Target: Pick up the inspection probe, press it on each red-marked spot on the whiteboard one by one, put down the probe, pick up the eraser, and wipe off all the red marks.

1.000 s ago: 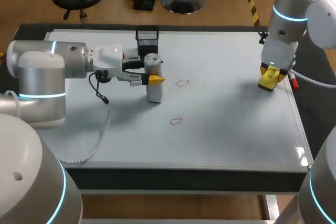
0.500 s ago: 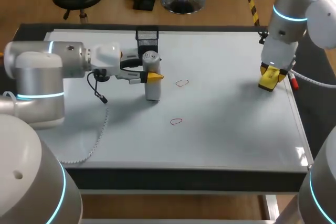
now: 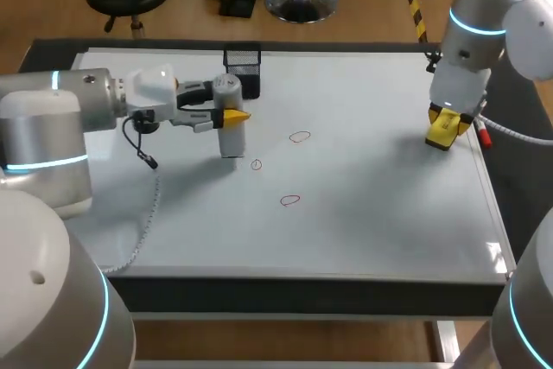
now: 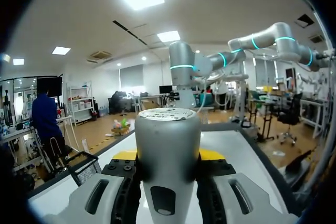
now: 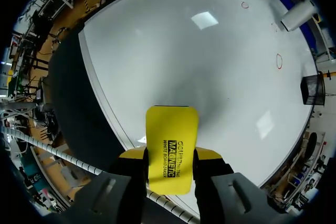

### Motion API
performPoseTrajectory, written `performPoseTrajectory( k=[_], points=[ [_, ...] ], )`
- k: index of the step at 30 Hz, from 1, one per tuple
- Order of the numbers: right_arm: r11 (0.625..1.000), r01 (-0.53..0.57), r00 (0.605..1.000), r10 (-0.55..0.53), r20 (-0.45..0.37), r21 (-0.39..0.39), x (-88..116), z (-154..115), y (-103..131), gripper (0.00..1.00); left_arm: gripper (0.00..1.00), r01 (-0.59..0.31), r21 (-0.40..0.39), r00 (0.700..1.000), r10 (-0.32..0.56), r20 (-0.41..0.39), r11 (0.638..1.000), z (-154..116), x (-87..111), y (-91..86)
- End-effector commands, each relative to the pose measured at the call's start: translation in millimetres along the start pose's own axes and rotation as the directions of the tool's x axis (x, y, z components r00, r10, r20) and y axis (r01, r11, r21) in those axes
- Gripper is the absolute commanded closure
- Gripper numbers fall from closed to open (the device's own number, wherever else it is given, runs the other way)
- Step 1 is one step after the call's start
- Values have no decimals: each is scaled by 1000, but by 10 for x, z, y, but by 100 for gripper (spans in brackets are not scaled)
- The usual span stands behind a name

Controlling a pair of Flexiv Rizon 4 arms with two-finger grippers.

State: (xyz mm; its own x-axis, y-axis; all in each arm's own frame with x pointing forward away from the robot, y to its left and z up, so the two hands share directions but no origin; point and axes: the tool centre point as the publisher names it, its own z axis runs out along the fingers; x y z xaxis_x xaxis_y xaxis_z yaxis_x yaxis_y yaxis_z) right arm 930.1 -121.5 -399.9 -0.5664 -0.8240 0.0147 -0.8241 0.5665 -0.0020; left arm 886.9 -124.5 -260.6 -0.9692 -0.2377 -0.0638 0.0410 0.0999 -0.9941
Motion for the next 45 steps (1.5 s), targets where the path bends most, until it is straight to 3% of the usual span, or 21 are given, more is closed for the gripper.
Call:
performPoseTrajectory(
  k=[1,20,34,45],
  points=[
    [1000,2,1000,-2,-2,2,5,-4,-6,100,100,-5,0,995,5,104,1000,-241,118,-82],
    [1000,2,1000,-2,-2,2,5,-4,-6,100,100,-32,-37,946,42,323,999,-1093,139,-170],
    [1000,2,1000,-2,-2,2,5,-4,-6,100,100,-14,-51,889,35,456,999,-1635,197,-115],
    [1000,2,1000,-2,-2,2,5,-4,-6,100,100,11,-61,855,22,519,998,-1906,261,-36]
  ],
)
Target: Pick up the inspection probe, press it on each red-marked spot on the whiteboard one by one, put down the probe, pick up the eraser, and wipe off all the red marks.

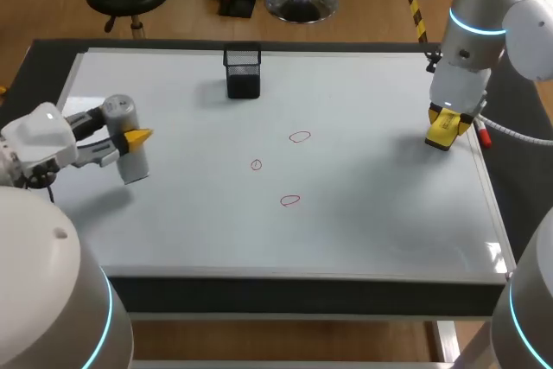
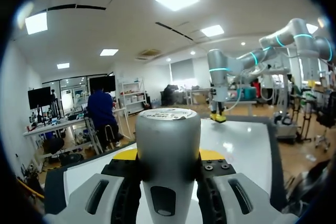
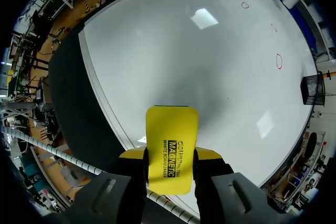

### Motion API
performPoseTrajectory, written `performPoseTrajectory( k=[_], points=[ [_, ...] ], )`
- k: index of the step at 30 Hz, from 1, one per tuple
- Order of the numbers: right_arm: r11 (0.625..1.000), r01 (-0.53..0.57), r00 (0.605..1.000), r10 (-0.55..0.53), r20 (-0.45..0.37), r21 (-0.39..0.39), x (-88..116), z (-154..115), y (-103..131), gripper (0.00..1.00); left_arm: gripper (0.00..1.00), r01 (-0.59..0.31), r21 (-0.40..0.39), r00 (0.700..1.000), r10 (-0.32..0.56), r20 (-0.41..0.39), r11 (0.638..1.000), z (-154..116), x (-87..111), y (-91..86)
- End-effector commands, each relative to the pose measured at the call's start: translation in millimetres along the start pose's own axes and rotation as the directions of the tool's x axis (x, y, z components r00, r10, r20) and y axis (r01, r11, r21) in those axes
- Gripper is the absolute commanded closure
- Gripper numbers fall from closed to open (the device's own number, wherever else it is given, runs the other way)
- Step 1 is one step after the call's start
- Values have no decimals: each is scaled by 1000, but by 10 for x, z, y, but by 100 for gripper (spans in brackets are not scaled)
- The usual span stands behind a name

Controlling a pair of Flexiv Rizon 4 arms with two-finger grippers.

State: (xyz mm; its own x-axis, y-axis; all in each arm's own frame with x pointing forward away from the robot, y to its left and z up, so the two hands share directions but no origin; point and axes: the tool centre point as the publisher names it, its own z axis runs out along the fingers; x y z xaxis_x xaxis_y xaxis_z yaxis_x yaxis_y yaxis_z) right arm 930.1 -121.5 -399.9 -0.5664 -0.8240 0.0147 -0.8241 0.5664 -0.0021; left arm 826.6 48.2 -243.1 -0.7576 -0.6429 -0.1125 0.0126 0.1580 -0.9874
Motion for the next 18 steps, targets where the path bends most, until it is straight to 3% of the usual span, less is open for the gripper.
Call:
performPoseTrajectory(
  k=[1,18],
  points=[
    [1000,2,1000,-2,-2,2,5,-4,-6,100,100,1,2,996,-2,87,1000,-127,54,4],
    [1000,2,1000,-2,-2,2,5,-4,-6,100,100,2,-4,994,-2,108,1000,-200,35,26]
  ],
)
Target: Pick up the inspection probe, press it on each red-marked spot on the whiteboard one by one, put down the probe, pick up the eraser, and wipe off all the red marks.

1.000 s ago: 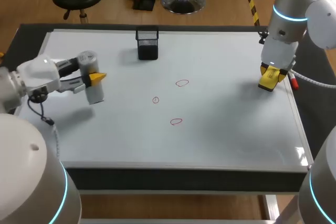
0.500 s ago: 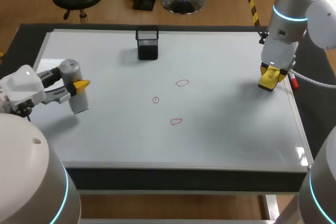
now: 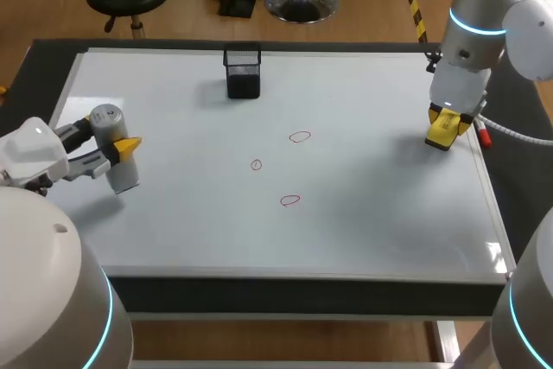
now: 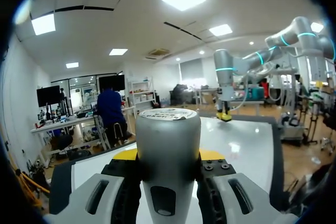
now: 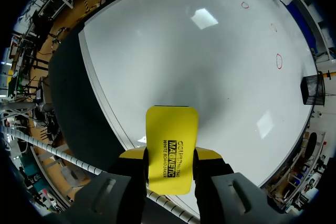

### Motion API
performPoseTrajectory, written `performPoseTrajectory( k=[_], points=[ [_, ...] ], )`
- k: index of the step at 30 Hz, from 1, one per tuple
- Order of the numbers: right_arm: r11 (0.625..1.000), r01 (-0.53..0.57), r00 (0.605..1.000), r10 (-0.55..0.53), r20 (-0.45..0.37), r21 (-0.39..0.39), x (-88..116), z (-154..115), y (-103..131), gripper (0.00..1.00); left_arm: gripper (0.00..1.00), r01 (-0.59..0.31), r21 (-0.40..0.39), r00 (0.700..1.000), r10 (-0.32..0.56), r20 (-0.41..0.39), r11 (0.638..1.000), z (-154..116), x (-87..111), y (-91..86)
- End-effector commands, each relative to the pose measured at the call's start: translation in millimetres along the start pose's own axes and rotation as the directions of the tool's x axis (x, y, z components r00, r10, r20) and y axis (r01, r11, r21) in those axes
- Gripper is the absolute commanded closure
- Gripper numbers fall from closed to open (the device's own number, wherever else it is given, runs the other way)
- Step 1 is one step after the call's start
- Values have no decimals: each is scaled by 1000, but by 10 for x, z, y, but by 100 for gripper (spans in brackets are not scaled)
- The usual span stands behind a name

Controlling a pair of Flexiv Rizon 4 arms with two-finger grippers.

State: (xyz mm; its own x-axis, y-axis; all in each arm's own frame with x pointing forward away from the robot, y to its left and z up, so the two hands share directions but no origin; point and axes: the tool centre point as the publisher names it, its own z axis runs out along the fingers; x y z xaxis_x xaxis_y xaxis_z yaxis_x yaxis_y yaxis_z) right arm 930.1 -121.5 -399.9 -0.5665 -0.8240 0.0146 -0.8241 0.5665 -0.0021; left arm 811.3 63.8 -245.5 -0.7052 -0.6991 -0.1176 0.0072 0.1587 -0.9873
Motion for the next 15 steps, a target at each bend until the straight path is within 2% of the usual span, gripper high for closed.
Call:
performPoseTrajectory(
  k=[1,11,15],
  points=[
    [1000,2,1000,-2,-2,2,5,-4,-6,100,100,-2,0,999,2,32,1000,13,18,-20],
    [1000,2,1000,-2,-2,2,5,-4,-6,100,100,-2,0,999,2,32,1000,13,18,-20],
    [998,54,998,-54,-26,12,-123,-19,146,100,100,-2,0,999,2,32,1000,13,18,-20]
  ],
)
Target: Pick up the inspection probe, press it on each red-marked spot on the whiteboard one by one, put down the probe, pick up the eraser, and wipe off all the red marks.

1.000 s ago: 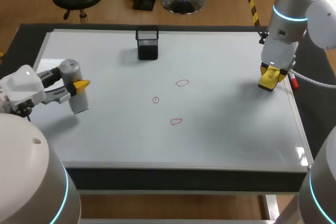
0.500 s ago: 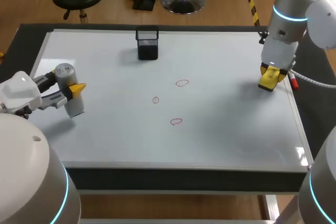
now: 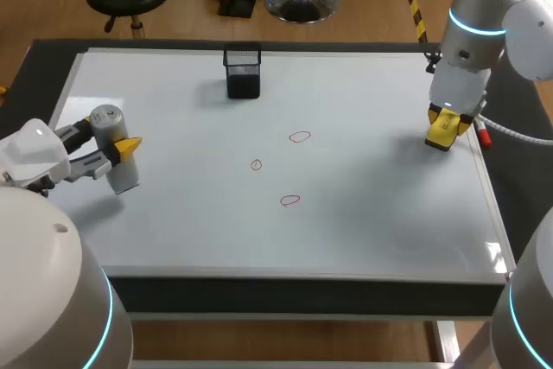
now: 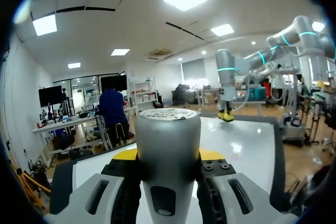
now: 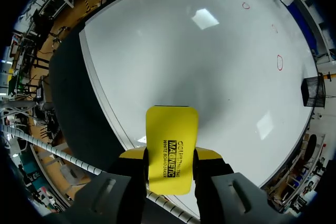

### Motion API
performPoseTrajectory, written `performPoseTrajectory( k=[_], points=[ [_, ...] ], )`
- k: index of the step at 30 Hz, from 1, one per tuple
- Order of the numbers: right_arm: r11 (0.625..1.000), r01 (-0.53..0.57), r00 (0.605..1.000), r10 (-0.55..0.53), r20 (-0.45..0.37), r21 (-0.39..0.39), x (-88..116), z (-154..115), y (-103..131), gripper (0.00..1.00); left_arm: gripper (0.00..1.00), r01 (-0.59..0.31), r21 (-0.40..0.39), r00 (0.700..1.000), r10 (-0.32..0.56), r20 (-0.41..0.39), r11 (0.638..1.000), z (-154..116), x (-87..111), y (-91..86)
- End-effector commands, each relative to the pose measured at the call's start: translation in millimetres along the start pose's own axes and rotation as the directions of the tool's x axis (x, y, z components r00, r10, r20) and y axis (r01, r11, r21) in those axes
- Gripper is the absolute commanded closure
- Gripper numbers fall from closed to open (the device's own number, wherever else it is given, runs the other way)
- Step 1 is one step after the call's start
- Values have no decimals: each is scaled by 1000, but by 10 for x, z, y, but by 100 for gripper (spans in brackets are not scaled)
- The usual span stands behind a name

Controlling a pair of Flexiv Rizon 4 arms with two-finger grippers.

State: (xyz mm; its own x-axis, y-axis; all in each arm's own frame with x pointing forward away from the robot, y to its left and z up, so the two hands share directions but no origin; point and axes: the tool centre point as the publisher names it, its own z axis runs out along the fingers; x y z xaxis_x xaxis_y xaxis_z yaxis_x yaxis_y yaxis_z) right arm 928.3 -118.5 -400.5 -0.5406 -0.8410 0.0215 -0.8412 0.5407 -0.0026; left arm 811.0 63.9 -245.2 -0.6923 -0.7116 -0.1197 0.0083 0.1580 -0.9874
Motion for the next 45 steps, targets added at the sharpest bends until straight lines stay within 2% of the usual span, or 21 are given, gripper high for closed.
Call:
performPoseTrajectory(
  k=[1,7,15,25,32,39,45],
  points=[
    [999,39,999,-39,-18,13,-157,-33,155,100,100,-1,-1,1000,1,14,1000,16,17,-17],
    [984,166,985,-163,-59,56,-509,-152,502,100,100,-1,-1,1000,1,14,1000,16,17,-17],
    [943,325,945,-321,-64,68,-981,-207,961,100,100,-1,-1,1000,1,14,1000,16,17,-17],
    [870,491,871,-490,-25,42,-1538,-197,1521,100,100,-1,-1,1000,1,14,1000,16,17,-17],
    [808,589,808,-588,-34,25,-1921,-176,1858,100,100,-1,-1,1000,1,14,1000,16,17,-17],
    [765,644,765,-643,-33,9,-2306,-80,2103,100,100,-1,-1,1000,1,14,1000,16,17,-17],
    [737,675,738,-674,-34,23,-2542,-59,2226,100,100,-1,-1,1000,1,14,1000,16,17,-17]
  ],
)
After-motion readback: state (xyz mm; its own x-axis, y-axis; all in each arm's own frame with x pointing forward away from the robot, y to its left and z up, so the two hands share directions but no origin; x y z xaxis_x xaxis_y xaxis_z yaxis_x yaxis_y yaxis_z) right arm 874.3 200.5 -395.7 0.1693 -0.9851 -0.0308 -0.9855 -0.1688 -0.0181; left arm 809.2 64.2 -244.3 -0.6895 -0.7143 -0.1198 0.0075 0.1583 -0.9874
